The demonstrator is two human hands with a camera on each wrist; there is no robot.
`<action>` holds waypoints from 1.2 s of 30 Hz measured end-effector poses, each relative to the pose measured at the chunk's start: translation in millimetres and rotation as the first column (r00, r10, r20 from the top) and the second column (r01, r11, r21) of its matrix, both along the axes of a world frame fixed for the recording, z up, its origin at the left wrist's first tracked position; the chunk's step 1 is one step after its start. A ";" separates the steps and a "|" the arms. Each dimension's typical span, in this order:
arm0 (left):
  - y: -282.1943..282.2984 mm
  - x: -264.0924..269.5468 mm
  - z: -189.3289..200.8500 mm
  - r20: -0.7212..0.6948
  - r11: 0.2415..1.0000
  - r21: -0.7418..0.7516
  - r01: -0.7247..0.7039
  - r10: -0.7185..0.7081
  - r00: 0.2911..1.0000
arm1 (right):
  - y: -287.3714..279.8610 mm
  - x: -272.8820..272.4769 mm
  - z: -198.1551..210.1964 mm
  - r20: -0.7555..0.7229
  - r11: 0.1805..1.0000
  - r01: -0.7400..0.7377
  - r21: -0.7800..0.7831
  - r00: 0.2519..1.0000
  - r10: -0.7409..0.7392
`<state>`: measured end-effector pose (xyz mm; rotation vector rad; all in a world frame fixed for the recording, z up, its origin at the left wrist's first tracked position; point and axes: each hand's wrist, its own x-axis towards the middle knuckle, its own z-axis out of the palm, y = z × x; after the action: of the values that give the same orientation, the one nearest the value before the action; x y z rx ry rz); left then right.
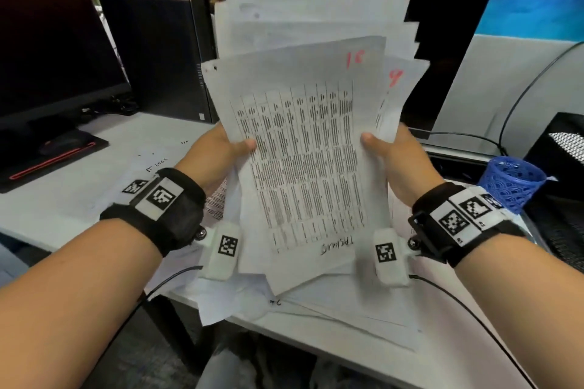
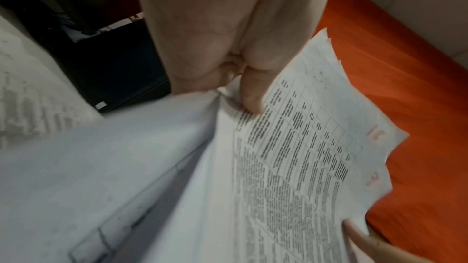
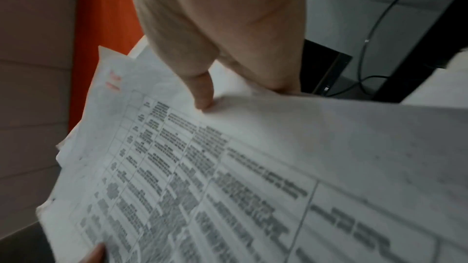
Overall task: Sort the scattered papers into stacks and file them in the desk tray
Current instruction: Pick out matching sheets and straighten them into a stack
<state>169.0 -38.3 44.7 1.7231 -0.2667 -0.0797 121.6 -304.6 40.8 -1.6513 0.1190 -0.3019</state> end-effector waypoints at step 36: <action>-58.7 -2.8 16.0 0.158 0.975 -0.167 -0.148 0.175 0.972 | -0.3 6.1 96.1 0.514 0.871 0.459 -0.173 0.797 -0.317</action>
<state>166.2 -97.0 60.8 1.5933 -0.2512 0.2061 127.7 -304.9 136.9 -1.7861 0.0482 -1.0832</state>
